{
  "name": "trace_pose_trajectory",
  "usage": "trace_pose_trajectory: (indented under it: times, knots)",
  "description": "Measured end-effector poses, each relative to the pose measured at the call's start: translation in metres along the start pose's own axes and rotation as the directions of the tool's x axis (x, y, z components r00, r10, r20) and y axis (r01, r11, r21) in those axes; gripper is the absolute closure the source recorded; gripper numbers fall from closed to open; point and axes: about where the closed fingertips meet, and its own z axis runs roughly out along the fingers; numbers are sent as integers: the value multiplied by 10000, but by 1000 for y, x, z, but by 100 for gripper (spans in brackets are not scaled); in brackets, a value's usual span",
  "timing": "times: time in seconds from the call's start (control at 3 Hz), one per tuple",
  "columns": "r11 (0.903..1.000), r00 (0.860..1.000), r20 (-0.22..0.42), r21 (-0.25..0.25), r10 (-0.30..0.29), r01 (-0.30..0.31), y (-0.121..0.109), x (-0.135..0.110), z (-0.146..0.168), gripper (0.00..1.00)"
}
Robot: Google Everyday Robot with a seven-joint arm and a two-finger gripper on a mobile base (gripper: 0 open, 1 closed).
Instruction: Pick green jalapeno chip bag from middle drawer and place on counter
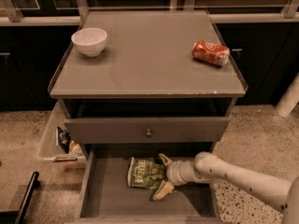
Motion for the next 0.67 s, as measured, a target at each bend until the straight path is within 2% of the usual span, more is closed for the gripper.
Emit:
trace_pose_trajectory:
  times: [0.33,0.67]
  knots:
    - [10000,10000,-1,-2,0,0,0,0,0,0]
    - [10000,10000,0,-3,0,0,0,0,0,19]
